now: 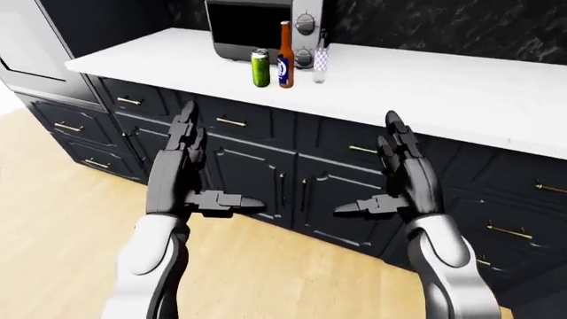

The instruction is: Move the drinks to the dining counter.

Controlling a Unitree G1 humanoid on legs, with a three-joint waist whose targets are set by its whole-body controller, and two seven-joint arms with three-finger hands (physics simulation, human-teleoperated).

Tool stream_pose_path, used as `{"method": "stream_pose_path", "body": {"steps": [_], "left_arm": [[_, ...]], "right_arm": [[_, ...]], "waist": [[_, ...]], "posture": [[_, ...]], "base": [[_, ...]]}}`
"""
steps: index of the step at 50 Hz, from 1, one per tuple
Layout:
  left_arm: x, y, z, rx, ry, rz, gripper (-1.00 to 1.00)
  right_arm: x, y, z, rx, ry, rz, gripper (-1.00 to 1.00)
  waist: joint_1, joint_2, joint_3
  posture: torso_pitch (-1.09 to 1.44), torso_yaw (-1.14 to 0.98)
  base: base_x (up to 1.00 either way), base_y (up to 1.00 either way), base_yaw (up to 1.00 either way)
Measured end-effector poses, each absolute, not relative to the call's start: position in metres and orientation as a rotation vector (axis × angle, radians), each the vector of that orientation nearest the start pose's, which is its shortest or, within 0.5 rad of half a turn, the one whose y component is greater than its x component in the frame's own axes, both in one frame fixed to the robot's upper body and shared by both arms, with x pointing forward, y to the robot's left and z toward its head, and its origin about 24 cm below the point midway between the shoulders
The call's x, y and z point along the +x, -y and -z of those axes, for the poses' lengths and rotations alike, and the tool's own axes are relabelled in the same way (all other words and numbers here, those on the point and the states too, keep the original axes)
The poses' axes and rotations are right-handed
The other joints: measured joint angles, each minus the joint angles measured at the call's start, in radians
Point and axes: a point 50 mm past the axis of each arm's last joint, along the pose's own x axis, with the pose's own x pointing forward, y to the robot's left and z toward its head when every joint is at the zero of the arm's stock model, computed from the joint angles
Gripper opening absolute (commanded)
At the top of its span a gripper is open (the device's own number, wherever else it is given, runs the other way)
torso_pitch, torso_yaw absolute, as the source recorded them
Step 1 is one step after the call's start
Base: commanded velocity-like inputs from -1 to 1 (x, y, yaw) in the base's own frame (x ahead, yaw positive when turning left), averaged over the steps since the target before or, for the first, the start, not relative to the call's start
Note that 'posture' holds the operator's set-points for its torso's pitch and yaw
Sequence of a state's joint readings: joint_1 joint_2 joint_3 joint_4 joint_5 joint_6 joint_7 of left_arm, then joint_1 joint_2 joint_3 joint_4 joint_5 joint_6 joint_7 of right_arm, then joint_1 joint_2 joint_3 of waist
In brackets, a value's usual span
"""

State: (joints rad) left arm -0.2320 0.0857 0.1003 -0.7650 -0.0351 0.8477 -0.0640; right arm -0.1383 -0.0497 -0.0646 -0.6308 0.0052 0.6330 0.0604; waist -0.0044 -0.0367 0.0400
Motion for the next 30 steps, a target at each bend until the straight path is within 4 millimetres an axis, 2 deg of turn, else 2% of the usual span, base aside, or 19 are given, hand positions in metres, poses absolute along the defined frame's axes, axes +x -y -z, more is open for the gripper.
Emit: {"method": "stream_pose_path", "body": {"steps": [5, 7, 8, 10, 12, 16, 18, 20, 21, 22, 23, 25, 26, 30], "left_arm": [[0.239, -0.161, -0.194, 0.055, 0.192, 0.03, 1.0], [0.238, -0.162, -0.196, 0.057, 0.2, 0.03, 1.0], [0.237, -0.164, -0.195, 0.06, 0.194, 0.021, 1.0], [0.237, -0.169, -0.19, 0.058, 0.165, -0.004, 1.0], [0.237, -0.171, -0.19, 0.059, 0.158, -0.016, 1.0], [0.235, -0.17, -0.193, 0.052, 0.186, -0.012, 1.0], [0.235, -0.171, -0.193, 0.052, 0.186, -0.012, 1.0], [0.234, -0.171, -0.194, 0.051, 0.189, -0.013, 1.0], [0.234, -0.169, -0.194, 0.046, 0.192, -0.008, 1.0], [0.235, -0.167, -0.192, 0.041, 0.184, 0.003, 1.0], [0.235, -0.166, -0.19, 0.039, 0.171, 0.014, 1.0], [0.235, -0.165, -0.189, 0.038, 0.157, 0.028, 1.0], [0.234, -0.166, -0.19, 0.039, 0.16, 0.026, 1.0], [0.23, -0.168, -0.2, 0.045, 0.207, 0.012, 1.0]], "right_arm": [[0.245, 0.154, -0.169, -0.04, 0.189, -0.049, 1.0], [0.244, 0.155, -0.175, -0.038, 0.21, -0.048, 1.0], [0.244, 0.153, -0.174, -0.029, 0.209, -0.054, 1.0], [0.245, 0.15, -0.17, -0.023, 0.183, -0.072, 1.0], [0.245, 0.15, -0.167, -0.019, 0.167, -0.078, 1.0], [0.244, 0.153, -0.174, -0.016, 0.197, -0.061, 1.0], [0.243, 0.152, -0.177, -0.015, 0.218, -0.063, 1.0], [0.243, 0.151, -0.178, -0.014, 0.227, -0.07, 1.0], [0.242, 0.152, -0.179, -0.017, 0.229, -0.068, 1.0], [0.242, 0.154, -0.177, -0.02, 0.221, -0.059, 1.0], [0.243, 0.155, -0.174, -0.019, 0.205, -0.05, 1.0], [0.243, 0.158, -0.17, -0.02, 0.177, -0.035, 1.0], [0.243, 0.158, -0.17, -0.021, 0.176, -0.034, 1.0], [0.24, 0.156, -0.181, -0.023, 0.222, -0.045, 1.0]], "waist": [[-0.009, 0.067, 0.005], [-0.01, 0.109, -0.006], [-0.002, 0.1, -0.004], [0.011, 0.105, 0.003], [0.018, 0.101, -0.004], [0.023, 0.058, -0.007], [0.029, 0.031, -0.004], [0.032, -0.006, -0.007], [0.025, -0.012, -0.01], [0.016, 0.0, -0.001], [0.01, -0.001, 0.005], [0.0, -0.006, 0.004], [-0.001, -0.001, 0.001], [-0.003, 0.042, 0.003]], "posture": [[0.0, 0.0], [0.0, 0.0], [0.0, 0.0], [0.0, 0.0], [0.0, 0.0], [0.0, 0.0], [0.0, 0.0], [0.0, 0.0], [0.0, 0.0], [0.0, 0.0], [0.0, 0.0], [0.0, 0.0], [0.0, 0.0], [0.0, 0.0]], "base": [[0.27, 0.0, 0.0], [0.27, 0.0, 0.0], [0.28, 0.0, 0.0], [0.28, 0.0, 0.0], [0.27, 0.0, 0.0], [0.27, 0.0, 0.0], [0.27, 0.0, 0.0], [0.28, 0.0, 0.0], [0.27, 0.0, 0.0], [0.28, 0.0, 0.0], [0.27, 0.0, 0.0], [0.28, 0.0, 0.0], [0.27, 0.0, 0.0], [0.27, 0.0, 0.0]]}}
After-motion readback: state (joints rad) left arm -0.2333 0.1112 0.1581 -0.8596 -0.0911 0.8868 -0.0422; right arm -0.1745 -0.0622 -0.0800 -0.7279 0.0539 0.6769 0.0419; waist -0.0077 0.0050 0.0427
